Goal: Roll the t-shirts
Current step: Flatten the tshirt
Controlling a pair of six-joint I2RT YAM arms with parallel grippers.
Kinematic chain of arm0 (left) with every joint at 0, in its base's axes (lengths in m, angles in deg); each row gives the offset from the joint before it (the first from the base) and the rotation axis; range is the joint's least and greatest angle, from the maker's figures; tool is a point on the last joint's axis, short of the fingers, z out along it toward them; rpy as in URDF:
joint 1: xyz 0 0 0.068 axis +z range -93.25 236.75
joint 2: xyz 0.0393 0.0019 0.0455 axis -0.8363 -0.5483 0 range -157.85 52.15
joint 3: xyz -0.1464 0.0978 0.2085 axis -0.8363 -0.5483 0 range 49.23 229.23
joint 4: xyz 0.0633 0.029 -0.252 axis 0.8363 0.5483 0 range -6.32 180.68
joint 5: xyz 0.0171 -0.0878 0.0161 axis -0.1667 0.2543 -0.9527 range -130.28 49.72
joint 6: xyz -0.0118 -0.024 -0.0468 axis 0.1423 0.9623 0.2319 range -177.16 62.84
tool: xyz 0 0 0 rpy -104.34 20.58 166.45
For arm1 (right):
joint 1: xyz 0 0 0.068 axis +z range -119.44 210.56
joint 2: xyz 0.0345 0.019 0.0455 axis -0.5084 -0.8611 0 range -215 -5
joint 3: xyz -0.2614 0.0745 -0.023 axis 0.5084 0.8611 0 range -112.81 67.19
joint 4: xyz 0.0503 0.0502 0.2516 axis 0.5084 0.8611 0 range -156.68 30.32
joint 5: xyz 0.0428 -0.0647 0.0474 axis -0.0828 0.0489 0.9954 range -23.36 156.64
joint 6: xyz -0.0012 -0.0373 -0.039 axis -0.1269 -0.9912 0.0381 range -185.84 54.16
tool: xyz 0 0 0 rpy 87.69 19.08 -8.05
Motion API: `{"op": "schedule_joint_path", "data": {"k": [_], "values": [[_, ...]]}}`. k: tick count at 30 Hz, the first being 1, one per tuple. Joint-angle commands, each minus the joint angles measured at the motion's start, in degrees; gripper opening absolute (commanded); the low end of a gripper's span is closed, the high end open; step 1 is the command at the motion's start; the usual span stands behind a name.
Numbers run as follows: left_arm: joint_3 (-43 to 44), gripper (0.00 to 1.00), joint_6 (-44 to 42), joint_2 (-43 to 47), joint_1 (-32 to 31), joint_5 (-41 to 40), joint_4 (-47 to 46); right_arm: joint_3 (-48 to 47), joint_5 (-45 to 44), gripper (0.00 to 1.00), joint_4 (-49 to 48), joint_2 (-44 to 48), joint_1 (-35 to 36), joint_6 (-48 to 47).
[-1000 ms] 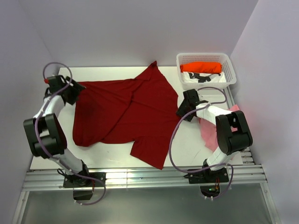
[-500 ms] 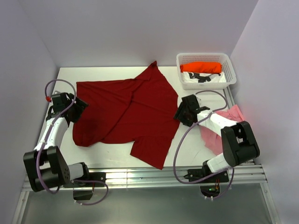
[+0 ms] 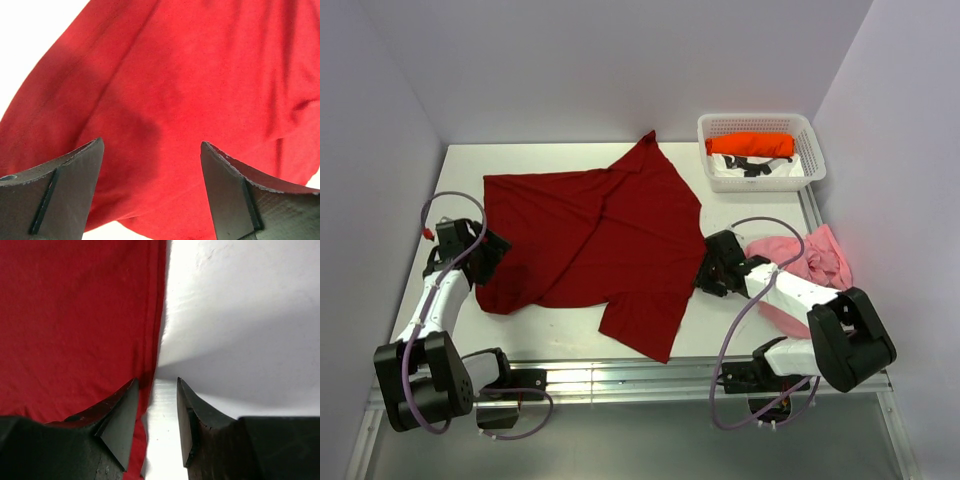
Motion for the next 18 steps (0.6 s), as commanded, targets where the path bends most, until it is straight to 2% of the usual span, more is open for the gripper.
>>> {"op": "schedule_joint_path", "data": {"k": [1, 4, 6, 8, 9, 14, 16, 18], "values": [[-2.1, 0.83, -1.0, -0.6, 1.4, 0.1, -1.0, 0.6, -1.3, 0.43, -1.5, 1.4, 1.9, 0.9], [-3.9, 0.83, -0.9, 0.2, 1.6, -0.5, -1.5, 0.8, -1.3, 0.40, -1.9, 0.7, 2.2, 0.7], [-5.3, 0.81, -0.7, 0.9, 1.5, -0.5, -2.0, 1.2, -1.1, 0.30, -2.5, 0.2, 2.4, 0.5], [-6.4, 0.80, -0.1, 1.2, 1.5, -0.9, -2.3, 1.2, -0.9, 0.26, -2.7, -0.5, 2.4, 0.3], [-6.6, 0.79, 0.1, 1.1, 1.5, -1.3, -2.1, 1.2, -0.6, 0.19, -2.7, -0.7, 2.5, 0.3], [-9.0, 0.72, 2.4, 2.6, 1.5, -3.3, -1.8, 1.3, -0.4, 0.10, -2.8, 0.0, 2.6, 0.2], [-9.7, 0.72, 3.5, 3.6, 1.5, -3.4, -0.9, 1.2, -0.6, 0.00, -2.9, 0.2, 2.6, -0.1], [-10.0, 0.72, 3.8, 4.8, 1.5, -5.3, -0.8, 0.8, -1.1, 0.00, -3.0, -0.2, 2.6, -0.4]]}}
